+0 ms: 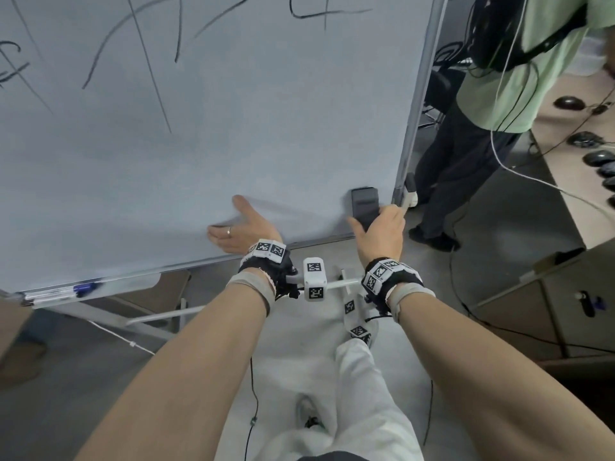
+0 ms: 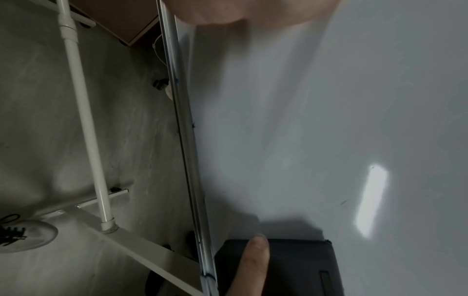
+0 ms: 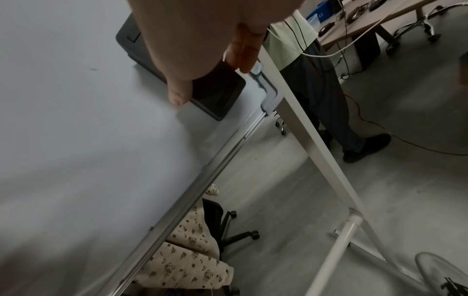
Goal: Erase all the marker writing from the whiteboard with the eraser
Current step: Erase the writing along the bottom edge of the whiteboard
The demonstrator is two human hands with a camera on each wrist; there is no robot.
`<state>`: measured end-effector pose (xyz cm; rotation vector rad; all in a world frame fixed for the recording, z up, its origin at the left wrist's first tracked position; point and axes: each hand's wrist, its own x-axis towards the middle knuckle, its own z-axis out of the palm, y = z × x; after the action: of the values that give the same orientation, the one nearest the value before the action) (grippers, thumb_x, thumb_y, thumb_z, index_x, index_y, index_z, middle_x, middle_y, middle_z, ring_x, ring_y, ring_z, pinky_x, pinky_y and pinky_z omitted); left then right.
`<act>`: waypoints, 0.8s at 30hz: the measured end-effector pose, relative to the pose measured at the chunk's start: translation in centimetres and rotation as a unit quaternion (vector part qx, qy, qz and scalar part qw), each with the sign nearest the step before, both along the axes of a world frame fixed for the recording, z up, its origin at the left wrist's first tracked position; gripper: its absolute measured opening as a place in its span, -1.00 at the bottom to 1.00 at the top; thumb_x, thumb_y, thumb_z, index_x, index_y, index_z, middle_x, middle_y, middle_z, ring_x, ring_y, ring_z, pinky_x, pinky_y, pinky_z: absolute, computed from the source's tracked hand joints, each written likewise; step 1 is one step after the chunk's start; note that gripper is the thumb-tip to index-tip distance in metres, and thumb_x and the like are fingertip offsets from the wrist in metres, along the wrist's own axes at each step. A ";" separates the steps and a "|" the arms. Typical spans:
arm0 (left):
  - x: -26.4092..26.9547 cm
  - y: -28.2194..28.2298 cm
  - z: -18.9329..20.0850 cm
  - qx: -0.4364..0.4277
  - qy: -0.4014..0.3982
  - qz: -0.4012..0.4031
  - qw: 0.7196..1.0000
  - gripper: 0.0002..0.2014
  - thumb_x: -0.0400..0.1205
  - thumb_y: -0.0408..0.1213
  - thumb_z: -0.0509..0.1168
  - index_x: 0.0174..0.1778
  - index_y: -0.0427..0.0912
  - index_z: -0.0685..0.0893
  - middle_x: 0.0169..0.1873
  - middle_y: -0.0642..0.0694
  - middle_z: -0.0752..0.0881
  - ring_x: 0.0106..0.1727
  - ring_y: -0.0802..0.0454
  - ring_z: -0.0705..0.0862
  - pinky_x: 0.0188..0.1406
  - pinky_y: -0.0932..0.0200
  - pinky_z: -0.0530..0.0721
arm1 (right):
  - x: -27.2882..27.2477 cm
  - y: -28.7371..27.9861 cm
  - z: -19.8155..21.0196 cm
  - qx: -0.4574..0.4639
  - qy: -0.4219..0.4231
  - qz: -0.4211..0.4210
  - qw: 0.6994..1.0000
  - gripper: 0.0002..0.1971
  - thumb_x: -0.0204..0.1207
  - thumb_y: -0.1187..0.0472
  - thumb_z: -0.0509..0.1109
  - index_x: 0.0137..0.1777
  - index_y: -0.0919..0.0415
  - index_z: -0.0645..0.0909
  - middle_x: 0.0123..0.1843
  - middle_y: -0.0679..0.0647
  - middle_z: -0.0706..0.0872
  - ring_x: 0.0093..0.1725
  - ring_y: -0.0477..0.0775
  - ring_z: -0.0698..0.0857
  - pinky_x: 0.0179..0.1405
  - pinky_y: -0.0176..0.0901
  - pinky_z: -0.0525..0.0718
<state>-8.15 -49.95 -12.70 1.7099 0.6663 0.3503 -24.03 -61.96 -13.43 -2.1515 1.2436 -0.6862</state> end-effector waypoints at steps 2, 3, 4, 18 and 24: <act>-0.2 0.0 -0.1 -0.001 0.001 -0.003 1.000 -0.10 0.58 0.15 0.41 0.63 -0.44 0.27 0.59 -0.36 0.32 0.56 -0.39 0.34 0.59 -0.08 0.21 | -0.2 -0.1 -0.2 0.002 -0.008 0.004 1.000 -0.44 0.49 -0.07 0.58 0.16 0.34 0.43 0.23 0.26 0.50 0.25 0.31 0.50 0.16 0.14 0.58; -0.4 0.1 -0.1 -0.003 0.003 -0.004 1.000 -0.10 0.59 0.15 0.40 0.64 -0.43 0.25 0.60 -0.35 0.31 0.57 -0.38 0.33 0.59 -0.06 0.19 | -0.5 -0.2 -0.1 0.001 -0.011 0.011 1.000 -0.44 0.49 -0.08 0.58 0.17 0.33 0.44 0.22 0.24 0.50 0.25 0.28 0.50 0.16 0.12 0.59; -0.5 0.2 -0.1 -0.005 0.003 -0.007 1.000 -0.10 0.60 0.15 0.39 0.64 -0.43 0.24 0.61 -0.34 0.30 0.58 -0.37 0.32 0.59 -0.05 0.18 | -0.7 -0.4 0.2 -0.008 -0.016 0.019 1.000 -0.45 0.49 -0.07 0.58 0.19 0.32 0.45 0.22 0.23 0.51 0.24 0.27 0.51 0.16 0.11 0.61; 0.3 2.6 0.6 -0.002 0.050 -0.022 0.999 -0.23 0.64 0.19 0.30 0.58 -0.34 0.37 0.49 -0.34 0.44 0.48 -0.38 0.44 0.52 -0.15 0.34 | 3.2 2.9 4.9 -0.070 -0.030 0.150 0.986 -0.41 0.38 -0.11 0.65 0.21 0.27 0.55 0.21 0.15 0.57 0.16 0.20 0.60 0.06 0.02 0.63; 1.1 3.9 1.8 0.010 0.098 -0.018 0.995 -0.20 0.65 0.28 0.18 0.66 -0.23 0.30 0.55 -0.28 0.40 0.52 -0.33 0.43 0.56 -0.10 0.32 | 3.5 4.3 3.7 -0.109 0.024 0.199 0.974 -0.44 0.41 -0.10 0.62 0.19 0.28 0.54 0.26 0.20 0.57 0.20 0.27 0.59 -0.01 0.06 0.57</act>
<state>-7.05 -46.00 -10.94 1.7877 0.7741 0.1650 -20.49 -57.63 -9.73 -2.5107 0.7462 -0.6218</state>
